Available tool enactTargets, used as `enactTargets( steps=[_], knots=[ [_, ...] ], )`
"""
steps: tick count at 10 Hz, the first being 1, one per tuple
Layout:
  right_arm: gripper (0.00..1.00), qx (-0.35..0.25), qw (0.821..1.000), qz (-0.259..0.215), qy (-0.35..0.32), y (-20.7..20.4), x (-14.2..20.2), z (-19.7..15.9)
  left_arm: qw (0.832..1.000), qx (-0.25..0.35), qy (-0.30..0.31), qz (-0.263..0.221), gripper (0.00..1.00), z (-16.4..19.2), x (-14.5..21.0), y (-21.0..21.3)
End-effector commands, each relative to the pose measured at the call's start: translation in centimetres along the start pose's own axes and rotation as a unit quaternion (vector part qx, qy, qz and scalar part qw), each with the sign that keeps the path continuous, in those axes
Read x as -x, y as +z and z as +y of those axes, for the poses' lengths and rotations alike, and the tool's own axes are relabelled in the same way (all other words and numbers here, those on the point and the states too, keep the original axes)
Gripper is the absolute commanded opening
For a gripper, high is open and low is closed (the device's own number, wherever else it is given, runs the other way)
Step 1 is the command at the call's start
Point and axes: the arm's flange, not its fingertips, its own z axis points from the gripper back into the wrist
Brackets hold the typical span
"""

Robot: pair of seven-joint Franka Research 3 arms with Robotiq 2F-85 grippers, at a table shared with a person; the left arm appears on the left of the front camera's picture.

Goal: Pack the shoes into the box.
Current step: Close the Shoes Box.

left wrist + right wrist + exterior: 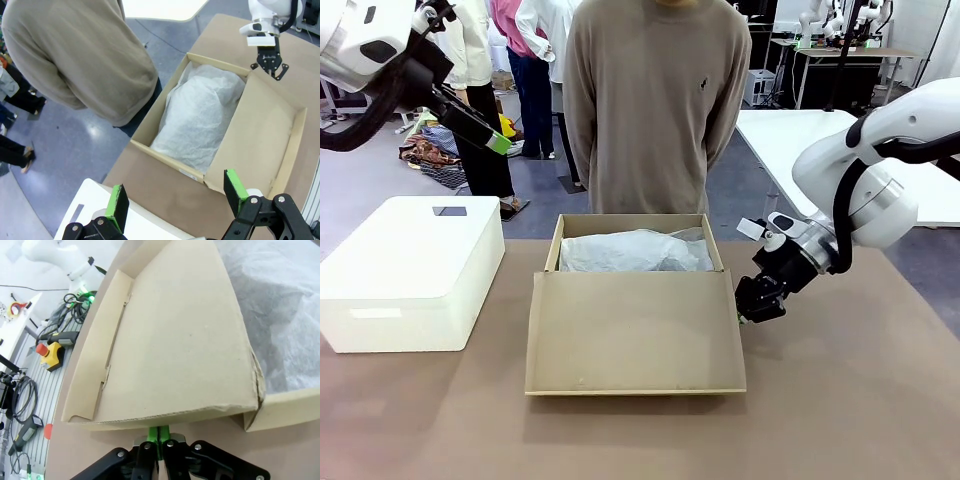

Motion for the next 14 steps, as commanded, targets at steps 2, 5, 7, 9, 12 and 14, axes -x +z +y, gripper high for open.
enactTargets(
  steps=[2, 5, 7, 9, 12, 14],
  knots=[
    [0.0, -0.023, 0.999, -0.002, 0.022, 0.4, -0.2, 0.2, 1.0, 0.006, 0.002, -0.006, 1.0, 0.0, 0.1, 0.1],
    [0.0, -0.031, 0.999, -0.038, 0.02, 0.8, -0.5, 0.7, 1.0, 0.006, 0.002, -0.006, 1.0, 0.0, 0.1, 0.1],
    [0.0, -0.035, 0.997, -0.075, 0.015, 1.3, -0.9, 1.2, 1.0, 0.006, 0.002, -0.006, 1.0, 0.0, 0.1, 0.1],
    [0.0, -0.028, 0.993, -0.112, 0.009, 1.8, -1.2, 1.4, 1.0, 0.006, 0.002, -0.006, 1.0, 0.0, 0.1, 0.1],
    [0.0, -0.016, 0.985, -0.173, 0.007, 2.9, -1.4, 1.6, 1.0, 0.006, 0.002, -0.006, 1.0, 0.0, 0.1, 0.1],
    [0.0, -0.007, 0.978, -0.21, 0.003, 3.4, -1.7, 1.9, 1.0, 0.006, 0.002, -0.006, 1.0, 0.0, 0.1, 0.1]
  ],
)
